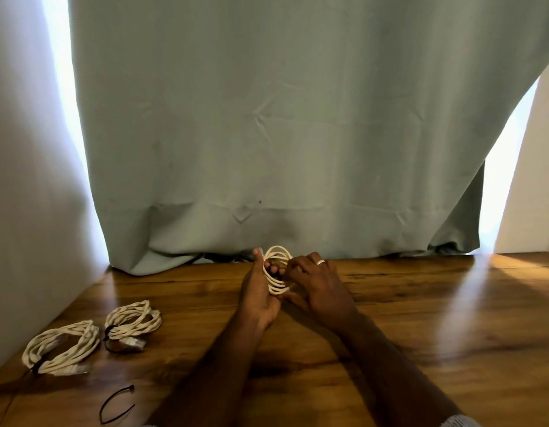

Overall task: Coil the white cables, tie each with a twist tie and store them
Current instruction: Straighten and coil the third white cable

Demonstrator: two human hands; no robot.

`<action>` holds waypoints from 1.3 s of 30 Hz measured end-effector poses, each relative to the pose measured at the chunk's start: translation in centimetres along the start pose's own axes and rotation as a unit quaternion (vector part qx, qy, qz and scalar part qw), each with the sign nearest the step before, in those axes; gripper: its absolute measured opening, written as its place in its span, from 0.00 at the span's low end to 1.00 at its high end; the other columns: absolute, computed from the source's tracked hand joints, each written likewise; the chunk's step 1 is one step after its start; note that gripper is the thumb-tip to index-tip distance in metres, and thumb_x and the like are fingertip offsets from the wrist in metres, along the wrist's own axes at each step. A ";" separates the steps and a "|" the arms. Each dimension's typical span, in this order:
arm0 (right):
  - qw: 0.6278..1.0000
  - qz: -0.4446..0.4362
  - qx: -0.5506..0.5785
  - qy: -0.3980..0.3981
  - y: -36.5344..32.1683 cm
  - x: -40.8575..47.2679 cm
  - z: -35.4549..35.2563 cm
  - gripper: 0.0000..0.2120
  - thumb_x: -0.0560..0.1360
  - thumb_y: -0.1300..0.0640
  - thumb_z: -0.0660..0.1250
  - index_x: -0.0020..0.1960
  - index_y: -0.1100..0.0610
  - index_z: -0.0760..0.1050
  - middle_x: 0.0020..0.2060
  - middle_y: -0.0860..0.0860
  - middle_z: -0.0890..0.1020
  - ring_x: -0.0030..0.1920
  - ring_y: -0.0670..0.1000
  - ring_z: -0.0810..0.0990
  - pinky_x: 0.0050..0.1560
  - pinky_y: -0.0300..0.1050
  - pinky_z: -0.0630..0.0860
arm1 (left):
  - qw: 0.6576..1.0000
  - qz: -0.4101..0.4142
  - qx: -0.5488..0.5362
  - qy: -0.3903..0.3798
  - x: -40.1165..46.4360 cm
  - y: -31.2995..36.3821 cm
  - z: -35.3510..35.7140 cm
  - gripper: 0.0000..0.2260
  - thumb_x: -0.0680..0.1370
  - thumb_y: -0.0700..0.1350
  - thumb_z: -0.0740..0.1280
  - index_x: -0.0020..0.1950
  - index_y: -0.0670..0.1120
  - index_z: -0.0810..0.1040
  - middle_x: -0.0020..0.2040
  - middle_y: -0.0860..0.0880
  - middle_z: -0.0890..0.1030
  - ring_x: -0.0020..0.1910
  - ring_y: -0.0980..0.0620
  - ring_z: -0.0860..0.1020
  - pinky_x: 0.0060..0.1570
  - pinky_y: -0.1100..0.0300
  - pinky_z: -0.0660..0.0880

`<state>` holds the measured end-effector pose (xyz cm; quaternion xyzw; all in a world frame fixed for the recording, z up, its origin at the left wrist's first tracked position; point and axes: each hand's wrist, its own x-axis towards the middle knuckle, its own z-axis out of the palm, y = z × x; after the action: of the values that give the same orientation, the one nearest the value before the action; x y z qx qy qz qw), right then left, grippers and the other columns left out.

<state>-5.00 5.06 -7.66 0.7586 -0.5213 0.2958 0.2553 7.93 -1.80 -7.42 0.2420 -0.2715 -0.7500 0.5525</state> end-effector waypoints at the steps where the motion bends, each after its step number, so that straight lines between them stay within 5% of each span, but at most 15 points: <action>1: 0.999 -0.003 0.036 -0.005 -0.1 0.0 0.1 0.21 0.77 0.37 0.65 0.62 0.49 0.79 0.58 0.47 0.80 0.57 0.52 0.76 0.52 0.51 0.72 | 1.000 0.007 0.011 0.004 0.1 0.0 -0.1 0.21 0.73 0.65 0.68 0.40 0.47 0.75 0.32 0.49 0.74 0.34 0.50 0.77 0.41 0.54 0.79; 5: 0.992 0.042 0.116 -0.035 -0.7 0.0 0.1 0.26 0.75 0.32 0.65 0.63 0.50 0.79 0.58 0.45 0.83 0.57 0.49 0.79 0.57 0.51 0.73 | 0.999 0.011 0.045 0.019 0.3 0.0 -0.3 0.24 0.75 0.67 0.64 0.42 0.46 0.75 0.30 0.49 0.75 0.32 0.49 0.80 0.36 0.55 0.77; 8: 0.992 0.067 0.109 0.015 -1.1 0.0 0.1 0.20 0.76 0.36 0.65 0.58 0.48 0.82 0.52 0.45 0.85 0.51 0.48 0.80 0.52 0.50 0.75 | 0.999 0.001 0.040 0.010 0.1 0.0 0.2 0.26 0.76 0.66 0.62 0.52 0.42 0.75 0.37 0.45 0.79 0.37 0.46 0.82 0.38 0.53 0.78; 11: 0.979 0.122 0.164 0.024 -1.2 0.2 -0.2 0.16 0.73 0.39 0.66 0.52 0.47 0.85 0.46 0.44 0.86 0.44 0.43 0.77 0.46 0.47 0.74 | 0.999 0.012 0.037 -0.026 -0.6 0.1 0.3 0.21 0.79 0.62 0.60 0.43 0.44 0.72 0.29 0.48 0.73 0.31 0.51 0.79 0.28 0.60 0.73; 14: 0.972 0.139 0.187 0.014 -1.1 -0.1 -0.1 0.15 0.72 0.40 0.65 0.48 0.47 0.86 0.43 0.43 0.86 0.41 0.42 0.78 0.45 0.50 0.77 | 0.993 0.034 0.082 -0.076 -1.4 -0.2 0.4 0.17 0.79 0.59 0.62 0.42 0.46 0.73 0.27 0.51 0.72 0.31 0.53 0.77 0.30 0.60 0.67; 22: 0.965 0.137 0.216 0.057 -3.2 -0.2 -0.6 0.11 0.70 0.43 0.74 0.48 0.48 0.87 0.45 0.40 0.85 0.46 0.41 0.78 0.48 0.46 0.76 | 0.987 0.088 0.132 -0.018 -2.9 0.4 0.6 0.17 0.82 0.55 0.61 0.39 0.46 0.73 0.28 0.50 0.76 0.26 0.55 0.75 0.24 0.65 0.66; 27: 0.937 0.151 0.266 0.167 -4.9 0.2 -0.8 0.08 0.68 0.47 0.77 0.42 0.50 0.83 0.51 0.45 0.74 0.54 0.48 0.75 0.51 0.51 0.78 | 0.990 0.091 0.107 -0.025 -4.5 1.5 0.1 0.14 0.81 0.55 0.63 0.43 0.45 0.77 0.31 0.50 0.77 0.32 0.52 0.78 0.36 0.57 0.77; 31: 0.931 0.138 0.270 0.202 -5.6 1.0 -1.5 0.21 0.72 0.44 0.73 0.60 0.46 0.68 0.59 0.49 0.70 0.60 0.52 0.73 0.57 0.46 0.73 | 0.977 0.095 0.190 -0.024 -5.8 2.0 -1.3 0.17 0.82 0.55 0.61 0.44 0.42 0.77 0.28 0.49 0.78 0.25 0.55 0.75 0.28 0.62 0.73; 33: 0.939 0.136 0.281 0.146 -6.2 1.2 -1.5 0.17 0.78 0.41 0.65 0.65 0.44 0.69 0.62 0.46 0.73 0.61 0.48 0.75 0.58 0.45 0.74 | 0.962 0.085 0.253 -0.056 -7.0 2.2 -1.7 0.19 0.84 0.54 0.59 0.46 0.41 0.79 0.28 0.48 0.77 0.22 0.55 0.72 0.24 0.65 0.69; 36: 0.935 0.176 0.286 0.111 -7.6 1.5 -0.8 0.17 0.83 0.39 0.56 0.49 0.46 0.80 0.41 0.42 0.82 0.41 0.41 0.81 0.41 0.42 0.75 | 0.949 0.071 0.297 -0.073 -8.5 2.3 -2.0 0.22 0.83 0.57 0.58 0.40 0.42 0.78 0.23 0.50 0.69 0.19 0.55 0.65 0.23 0.66 0.62; 39: 0.941 0.197 0.238 0.136 -9.4 2.4 -0.4 0.20 0.81 0.39 0.60 0.35 0.48 0.73 0.26 0.45 0.76 0.28 0.43 0.76 0.30 0.42 0.68 | 0.962 0.054 0.263 -0.047 -9.3 3.3 -2.6 0.25 0.82 0.63 0.56 0.43 0.44 0.81 0.22 0.51 0.68 0.18 0.57 0.63 0.21 0.67 0.59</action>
<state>4.50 6.89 -6.39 0.6321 -0.5347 0.5561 0.0728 14.54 5.96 -6.51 0.3286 -0.4977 -0.6317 0.4953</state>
